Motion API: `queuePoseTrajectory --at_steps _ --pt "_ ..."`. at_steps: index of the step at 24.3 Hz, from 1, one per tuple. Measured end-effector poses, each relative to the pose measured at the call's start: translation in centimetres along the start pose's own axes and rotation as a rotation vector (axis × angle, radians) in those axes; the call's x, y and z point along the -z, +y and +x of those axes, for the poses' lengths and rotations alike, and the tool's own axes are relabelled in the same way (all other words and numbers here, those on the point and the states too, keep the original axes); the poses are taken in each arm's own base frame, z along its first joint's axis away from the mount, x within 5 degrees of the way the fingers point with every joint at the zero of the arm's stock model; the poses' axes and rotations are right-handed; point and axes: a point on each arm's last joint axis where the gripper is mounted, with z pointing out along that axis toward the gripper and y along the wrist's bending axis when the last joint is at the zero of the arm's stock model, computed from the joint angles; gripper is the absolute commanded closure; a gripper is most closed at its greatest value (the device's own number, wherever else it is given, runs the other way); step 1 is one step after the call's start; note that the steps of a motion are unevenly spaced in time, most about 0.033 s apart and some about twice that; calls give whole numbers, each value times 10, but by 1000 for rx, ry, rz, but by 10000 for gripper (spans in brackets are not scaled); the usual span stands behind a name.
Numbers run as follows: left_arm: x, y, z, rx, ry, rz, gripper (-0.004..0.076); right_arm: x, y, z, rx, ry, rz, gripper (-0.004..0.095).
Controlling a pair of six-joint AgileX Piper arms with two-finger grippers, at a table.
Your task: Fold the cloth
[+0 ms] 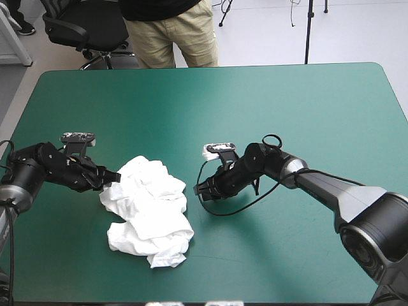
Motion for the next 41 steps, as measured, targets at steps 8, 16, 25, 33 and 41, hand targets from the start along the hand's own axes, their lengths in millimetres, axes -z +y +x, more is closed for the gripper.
queuePoseTrajectory --at_steps 8,16,25,33,41 --pt "0 0 0 0 0 0 438 0 1 0 14 -3 -15 584" --pt "0 0 0 3 -1 4 438 2 3 -3 20 -9 -17 584" --pt "0 -2 0 16 4 25 438 51 15 -37 151 -65 160 584" --pt "0 -2 0 14 4 25 438 118 -4 -27 94 -50 321 583" --pt "0 -3 1 9 12 29 438 219 -33 4 -22 -138 473 584"
